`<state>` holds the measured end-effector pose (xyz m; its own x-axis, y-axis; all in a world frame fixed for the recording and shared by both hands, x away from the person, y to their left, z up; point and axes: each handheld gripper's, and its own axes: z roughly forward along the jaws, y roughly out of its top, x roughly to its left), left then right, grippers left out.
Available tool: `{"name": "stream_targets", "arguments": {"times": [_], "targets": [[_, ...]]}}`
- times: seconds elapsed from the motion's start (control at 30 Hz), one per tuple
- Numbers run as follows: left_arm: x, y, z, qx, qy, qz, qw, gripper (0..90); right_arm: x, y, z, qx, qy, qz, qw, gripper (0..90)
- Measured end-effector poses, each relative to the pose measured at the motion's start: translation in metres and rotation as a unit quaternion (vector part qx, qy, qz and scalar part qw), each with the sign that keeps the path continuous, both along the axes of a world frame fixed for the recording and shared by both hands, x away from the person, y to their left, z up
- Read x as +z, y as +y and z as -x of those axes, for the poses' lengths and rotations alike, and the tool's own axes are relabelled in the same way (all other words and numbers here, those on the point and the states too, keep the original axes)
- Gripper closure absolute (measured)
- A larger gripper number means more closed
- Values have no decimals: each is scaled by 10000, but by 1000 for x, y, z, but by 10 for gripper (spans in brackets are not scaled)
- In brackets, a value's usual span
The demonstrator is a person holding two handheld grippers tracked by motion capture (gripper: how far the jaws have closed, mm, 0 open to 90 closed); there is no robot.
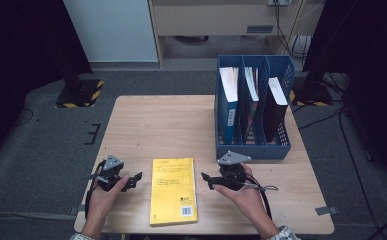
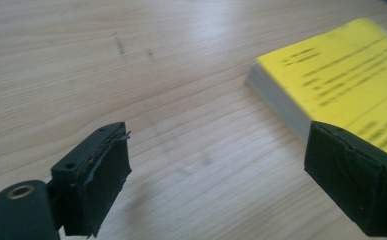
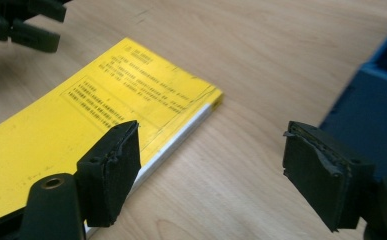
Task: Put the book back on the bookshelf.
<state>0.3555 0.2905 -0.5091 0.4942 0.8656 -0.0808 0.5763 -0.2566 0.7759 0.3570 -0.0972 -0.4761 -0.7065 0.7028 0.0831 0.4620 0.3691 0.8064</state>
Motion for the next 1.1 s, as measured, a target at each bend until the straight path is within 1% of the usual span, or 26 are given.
{"name": "stream_targets", "arguments": {"times": [0.03,0.07,0.1,0.17,0.2,0.23,0.27,0.3,0.33,0.4,0.43,0.47,0.5,0.6,0.63,0.7,0.73,0.77,0.8,0.87,0.9,0.93,0.97,1.0,1.07,1.1], "targets": [[2,-3,2,-29,-8,26,10000,124,-2,3,0,48,24,22,10000,238],[3,-5,4,-76,30,24,10000,130,-3,7,1,80,58,27,9999,239],[5,-9,7,-131,78,66,9999,138,-5,11,2,114,56,38,9999,242],[6,-16,16,-227,148,157,9995,165,-9,18,5,231,123,64,9996,242],[4,-23,20,-374,209,85,9990,176,-12,22,6,284,144,55,9995,242],[4,-28,24,-508,274,17,9983,176,-15,25,8,348,218,60,9991,242],[6,-31,26,-510,272,-9,9983,188,-18,29,9,420,256,103,9987,242],[8,-34,29,-470,169,-1,9988,224,-20,32,10,474,291,138,9984,241],[9,-37,31,-507,163,-8,9986,276,-24,36,11,499,371,142,9980,241],[5,-42,31,-683,310,-124,9971,291,-29,42,13,566,453,197,9972,250],[4,-44,31,-742,397,-65,9964,307,-31,44,13,611,507,224,9966,250],[3,-44,31,-788,439,27,9959,319,-33,46,14,630,542,222,9963,251],[3,-45,31,-807,458,42,9957,335,-35,47,14,635,582,180,9961,254],[-1,-49,31,-905,611,-88,9940,400,-40,51,13,645,692,206,9953,262],[-2,-50,30,-918,679,-64,9934,422,-41,52,12,654,746,193,9949,268],[-5,-51,29,-1025,766,9,9918,476,-44,53,12,619,806,223,9946,284],[-5,-52,29,-1076,782,74,9911,506,-46,54,12,649,857,249,9939,295],[-6,-52,29,-1086,787,78,9909,534,-48,54,12,654,898,165,9937,301],[-5,-53,29,-1079,788,54,9910,534,-49,55,13,627,944,121,9935,294],[-6,-52,29,-1062,799,65,9911,537,-49,56,14,597,891,139,9941,298],[-6,-52,29,-1036,792,89,9914,542,-49,56,14,554,904,106,9943,309],[-6,-51,29,-1026,783,81,9916,560,-50,55,14,546,857,69,9948,318],[-6,-51,28,-1031,730,42,9920,585,-51,55,15,512,846,39,9951,320],[-6,-52,27,-984,708,40,9926,613,-51,55,16,501,807,35,9955,322],[-4,-53,25,-955,622,-77,9934,653,-51,56,15,474,820,31,9955,325],[-4,-54,24,-953,597,-140,9936,656,-51,56,14,465,806,35,9957,327]]}}
